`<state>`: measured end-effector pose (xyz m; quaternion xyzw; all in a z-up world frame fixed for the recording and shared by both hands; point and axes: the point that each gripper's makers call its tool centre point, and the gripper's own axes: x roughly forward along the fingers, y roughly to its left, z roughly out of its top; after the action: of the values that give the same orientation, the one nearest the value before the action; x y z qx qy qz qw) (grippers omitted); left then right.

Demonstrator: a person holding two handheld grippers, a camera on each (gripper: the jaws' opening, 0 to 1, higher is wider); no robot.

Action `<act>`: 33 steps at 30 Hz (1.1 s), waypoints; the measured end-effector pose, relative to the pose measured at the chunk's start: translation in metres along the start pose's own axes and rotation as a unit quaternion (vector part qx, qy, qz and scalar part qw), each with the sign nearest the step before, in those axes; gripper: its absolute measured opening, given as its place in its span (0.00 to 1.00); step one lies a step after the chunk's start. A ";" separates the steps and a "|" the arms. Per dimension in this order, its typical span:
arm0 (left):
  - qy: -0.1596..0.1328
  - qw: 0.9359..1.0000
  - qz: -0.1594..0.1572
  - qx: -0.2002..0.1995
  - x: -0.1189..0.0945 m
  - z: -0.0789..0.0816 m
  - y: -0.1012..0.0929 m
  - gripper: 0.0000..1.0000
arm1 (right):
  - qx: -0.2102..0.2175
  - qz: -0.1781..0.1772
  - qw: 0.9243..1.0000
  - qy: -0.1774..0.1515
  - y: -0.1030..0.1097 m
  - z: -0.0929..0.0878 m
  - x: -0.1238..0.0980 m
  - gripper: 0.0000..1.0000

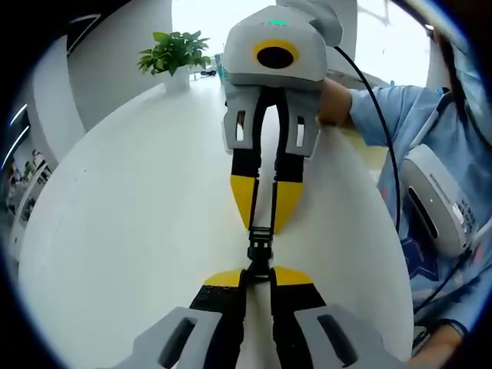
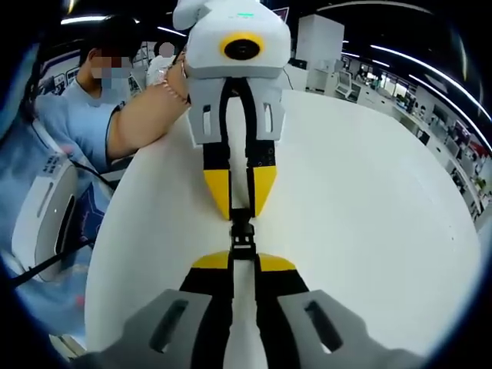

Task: Snap the two parts of the plastic buckle together until the buckle closes and remains connected.

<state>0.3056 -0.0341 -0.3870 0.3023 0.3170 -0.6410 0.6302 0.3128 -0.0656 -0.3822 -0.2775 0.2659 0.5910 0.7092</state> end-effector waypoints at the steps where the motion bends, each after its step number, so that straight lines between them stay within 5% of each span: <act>1: 0.000 1.000 0.000 0.000 0.000 0.000 0.000 0.09 | 0.000 0.000 1.000 0.000 0.000 0.000 0.000 0.08; 33: 0.008 1.000 0.003 -0.007 0.000 0.000 0.003 0.07 | -0.019 -0.001 1.000 0.015 -0.001 0.002 0.003 0.07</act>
<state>0.3090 -0.0346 -0.3871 0.3038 0.3260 -0.6343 0.6317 0.3141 -0.0620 -0.3829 -0.3000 0.2644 0.5912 0.7004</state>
